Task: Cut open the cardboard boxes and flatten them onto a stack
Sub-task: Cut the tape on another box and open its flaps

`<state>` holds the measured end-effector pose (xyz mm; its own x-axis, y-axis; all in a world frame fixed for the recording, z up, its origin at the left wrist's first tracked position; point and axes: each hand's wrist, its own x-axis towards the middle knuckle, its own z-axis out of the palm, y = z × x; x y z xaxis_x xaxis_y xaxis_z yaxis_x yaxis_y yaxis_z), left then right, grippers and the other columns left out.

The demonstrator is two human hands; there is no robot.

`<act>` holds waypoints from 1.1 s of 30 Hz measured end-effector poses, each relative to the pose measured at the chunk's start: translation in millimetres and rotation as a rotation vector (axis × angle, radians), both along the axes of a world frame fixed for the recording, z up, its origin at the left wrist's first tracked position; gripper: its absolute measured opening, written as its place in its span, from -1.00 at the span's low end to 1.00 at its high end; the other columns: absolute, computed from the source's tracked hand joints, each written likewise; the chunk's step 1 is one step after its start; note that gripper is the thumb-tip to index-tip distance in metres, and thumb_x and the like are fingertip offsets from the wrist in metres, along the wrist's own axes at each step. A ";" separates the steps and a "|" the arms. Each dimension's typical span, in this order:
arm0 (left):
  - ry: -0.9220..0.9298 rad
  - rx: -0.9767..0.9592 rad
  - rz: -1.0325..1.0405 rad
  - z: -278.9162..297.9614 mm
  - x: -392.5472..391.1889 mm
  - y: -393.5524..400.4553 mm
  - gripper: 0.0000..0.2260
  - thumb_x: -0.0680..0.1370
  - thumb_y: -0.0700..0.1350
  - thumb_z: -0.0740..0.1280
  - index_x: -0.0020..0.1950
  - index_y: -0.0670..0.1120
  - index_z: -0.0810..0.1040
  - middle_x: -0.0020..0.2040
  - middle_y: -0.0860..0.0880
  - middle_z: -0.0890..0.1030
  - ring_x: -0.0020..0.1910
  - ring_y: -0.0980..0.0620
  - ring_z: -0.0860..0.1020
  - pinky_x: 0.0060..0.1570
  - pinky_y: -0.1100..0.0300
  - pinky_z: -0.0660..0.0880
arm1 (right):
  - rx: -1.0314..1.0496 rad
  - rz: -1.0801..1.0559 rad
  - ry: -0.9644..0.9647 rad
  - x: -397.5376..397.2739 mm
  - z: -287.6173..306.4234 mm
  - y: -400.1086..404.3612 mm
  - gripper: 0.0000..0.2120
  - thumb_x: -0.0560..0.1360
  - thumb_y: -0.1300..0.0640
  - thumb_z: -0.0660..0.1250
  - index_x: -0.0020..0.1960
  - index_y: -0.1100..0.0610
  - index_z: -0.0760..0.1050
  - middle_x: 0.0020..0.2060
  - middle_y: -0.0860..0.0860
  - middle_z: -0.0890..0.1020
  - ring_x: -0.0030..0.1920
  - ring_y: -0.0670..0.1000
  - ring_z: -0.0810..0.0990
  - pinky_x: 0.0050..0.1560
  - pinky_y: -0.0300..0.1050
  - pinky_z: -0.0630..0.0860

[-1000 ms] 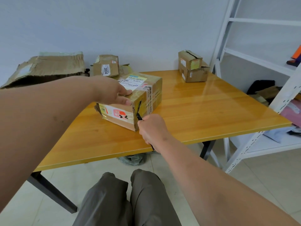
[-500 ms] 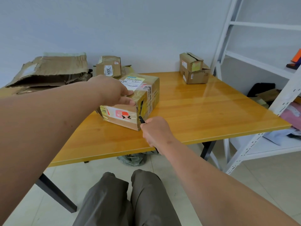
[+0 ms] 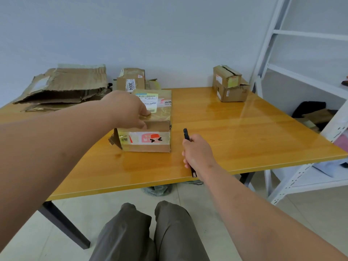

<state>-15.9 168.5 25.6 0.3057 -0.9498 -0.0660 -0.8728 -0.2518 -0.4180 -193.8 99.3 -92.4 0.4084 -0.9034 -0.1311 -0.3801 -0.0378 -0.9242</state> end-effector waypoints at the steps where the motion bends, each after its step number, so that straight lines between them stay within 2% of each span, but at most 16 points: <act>1: 0.022 0.013 -0.015 1.7 1.0 4.2 -0.53 0.57 0.26 0.25 0.47 0.29 0.31 0.32 0.06 0.54 0.20 0.00 0.53 -0.15 0.17 0.44 | 0.026 -0.009 -0.038 3.2 2.2 -1.4 -0.86 0.64 0.11 0.08 0.06 0.07 0.41 -0.17 0.11 0.52 -0.31 0.06 0.47 -0.36 -0.07 0.48; 5: 0.177 0.038 -0.079 4.9 14.0 11.7 -0.58 0.60 -0.02 0.28 0.40 0.35 0.36 0.31 0.15 0.54 0.20 0.03 0.52 0.12 0.11 0.50 | 0.038 -0.070 -0.122 12.8 11.0 -10.1 -0.85 0.64 0.10 0.07 -0.02 0.00 0.40 -0.26 0.06 0.45 -0.35 0.03 0.35 -0.38 -0.06 0.33; 7: 0.271 0.047 -0.078 9.5 23.8 18.7 -0.57 0.59 -0.13 0.27 0.25 0.41 0.46 0.34 0.26 0.50 0.28 0.08 0.49 0.23 0.07 0.48 | -0.007 -0.094 -0.115 12.5 17.0 -13.6 -0.86 0.63 0.09 0.09 -0.04 0.02 0.40 -0.30 0.02 0.41 -0.37 0.01 0.31 -0.35 -0.08 0.29; 9: 0.367 -0.020 -0.027 12.1 33.9 27.0 -0.51 0.55 -0.28 0.26 0.14 0.37 0.56 0.29 0.30 0.51 0.27 0.14 0.48 0.17 0.17 0.48 | -0.065 -0.148 -0.147 9.7 22.1 -18.5 -0.88 0.59 0.08 0.13 -0.11 0.04 0.38 -0.30 0.00 0.39 -0.36 0.00 0.31 -0.35 -0.09 0.26; 11: 0.498 -0.125 0.052 10.0 46.2 35.4 -0.57 0.52 -0.34 0.25 0.12 0.17 0.66 0.20 0.28 0.56 0.14 0.19 0.47 0.00 0.31 0.43 | -0.113 -0.211 -0.173 8.2 23.8 -24.9 -0.90 0.56 0.04 0.16 -0.11 0.01 0.37 -0.27 -0.01 0.44 -0.32 0.02 0.38 -0.30 -0.06 0.32; 12: 0.587 -0.185 0.076 7.9 51.3 38.0 -0.66 0.53 -0.29 0.28 0.09 0.11 0.67 0.18 0.25 0.58 0.10 0.21 0.47 0.01 0.31 0.38 | -0.126 -0.230 -0.166 8.0 24.2 -27.6 -0.92 0.54 0.00 0.18 -0.05 0.00 0.39 -0.21 -0.01 0.47 -0.26 0.03 0.43 -0.25 -0.05 0.38; 14: 0.705 -0.260 0.111 4.8 54.1 42.0 -0.84 0.56 -0.05 0.34 0.10 0.10 0.64 0.17 0.18 0.59 0.13 0.15 0.49 0.08 0.20 0.36 | -0.134 -0.201 -0.116 9.4 25.7 -29.9 -0.76 0.53 -0.07 0.19 0.17 -0.05 0.42 -0.07 -0.04 0.52 -0.12 0.03 0.50 -0.10 -0.02 0.45; 16: 0.652 -0.177 0.115 4.1 50.1 42.9 -0.59 0.48 0.27 0.35 0.24 0.13 0.51 0.17 0.17 0.52 0.18 0.08 0.47 0.11 0.11 0.38 | -0.126 -0.096 -0.133 14.7 28.7 -30.4 -0.72 0.56 -0.08 0.20 0.24 -0.06 0.45 -0.01 -0.10 0.55 -0.01 -0.01 0.52 -0.08 -0.06 0.46; 18: 0.537 -0.069 0.116 3.6 45.7 40.7 -0.29 0.33 0.40 0.38 0.40 0.13 0.37 0.24 0.13 0.48 0.21 0.02 0.46 0.15 0.08 0.40 | -0.077 -0.001 -0.178 21.0 31.5 -27.9 -0.82 0.59 -0.05 0.21 0.15 -0.06 0.48 -0.05 -0.13 0.56 -0.11 -0.07 0.51 -0.25 -0.15 0.39; 20: 0.489 -0.045 0.126 2.7 45.0 40.7 -0.20 0.30 0.39 0.42 0.46 0.13 0.32 0.30 0.06 0.49 0.23 -0.03 0.47 0.15 0.08 0.42 | -0.042 0.010 -0.211 23.8 31.5 -27.5 -0.89 0.59 -0.03 0.25 0.08 -0.05 0.48 -0.06 -0.08 0.57 -0.24 -0.08 0.45 -0.35 -0.21 0.31; 23: 0.491 -0.034 0.136 1.8 49.4 45.4 -0.35 0.44 0.27 0.40 0.46 0.11 0.33 0.28 0.02 0.50 0.21 -0.02 0.48 0.12 0.10 0.41 | -0.077 0.011 -0.238 23.1 27.2 -29.0 -0.85 0.57 0.01 0.32 0.12 0.00 0.49 -0.03 -0.06 0.59 -0.17 -0.13 0.52 -0.35 -0.28 0.39; 25: 0.547 -0.053 0.139 0.5 49.5 46.9 -0.43 0.50 0.15 0.41 0.45 0.07 0.34 0.25 0.03 0.49 0.17 -0.01 0.48 0.13 0.10 0.43 | -0.120 0.027 -0.256 22.0 26.0 -25.6 -0.80 0.55 0.04 0.36 0.16 0.02 0.49 -0.06 -0.08 0.59 -0.14 -0.19 0.55 -0.39 -0.41 0.41; 26: 0.599 -0.071 0.149 -0.7 49.4 47.2 -0.46 0.50 0.08 0.42 0.43 0.04 0.37 0.22 0.03 0.48 0.13 0.01 0.50 0.12 0.08 0.47 | -0.115 0.036 -0.269 21.6 25.9 -23.8 -0.78 0.55 0.05 0.37 0.17 0.04 0.50 -0.08 -0.07 0.60 -0.20 -0.21 0.56 -0.43 -0.45 0.40; 28: 0.785 -0.151 0.199 -5.3 53.9 47.2 -0.53 0.48 0.02 0.45 0.34 0.01 0.43 0.17 0.01 0.49 0.05 0.00 0.55 0.09 0.02 0.54 | -0.006 0.044 -0.325 19.7 26.4 -21.0 -0.80 0.56 0.07 0.34 0.14 0.11 0.54 -0.11 -0.01 0.62 -0.44 -0.21 0.52 -0.53 -0.36 0.35; 30: 1.033 -0.315 0.291 -12.0 61.2 49.7 -0.55 0.45 0.10 0.47 0.27 -0.01 0.47 0.17 -0.05 0.54 0.04 -0.06 0.61 0.09 -0.06 0.57 | 0.136 0.007 -0.377 16.7 27.4 -22.5 -0.72 0.55 0.02 0.29 0.13 0.19 0.56 -0.15 0.06 0.63 -0.57 -0.09 0.32 -0.57 -0.20 0.23; 33: 1.135 -0.584 0.488 -24.2 70.5 51.8 -0.28 0.38 0.22 0.50 0.45 -0.01 0.37 0.36 -0.10 0.41 0.16 -0.15 0.54 0.17 -0.14 0.53 | 0.193 0.001 -0.310 15.0 28.4 -24.1 -0.63 0.53 -0.13 0.28 0.13 0.15 0.56 -0.11 0.11 0.63 -0.54 -0.04 0.21 -0.53 -0.18 0.18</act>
<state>54.6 220.4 1.4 0.6621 -0.7375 -0.1330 -0.4339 -0.5219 0.7344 -178.8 75.2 -64.1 0.4563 -0.8737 -0.1687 -0.0803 0.1484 -0.9857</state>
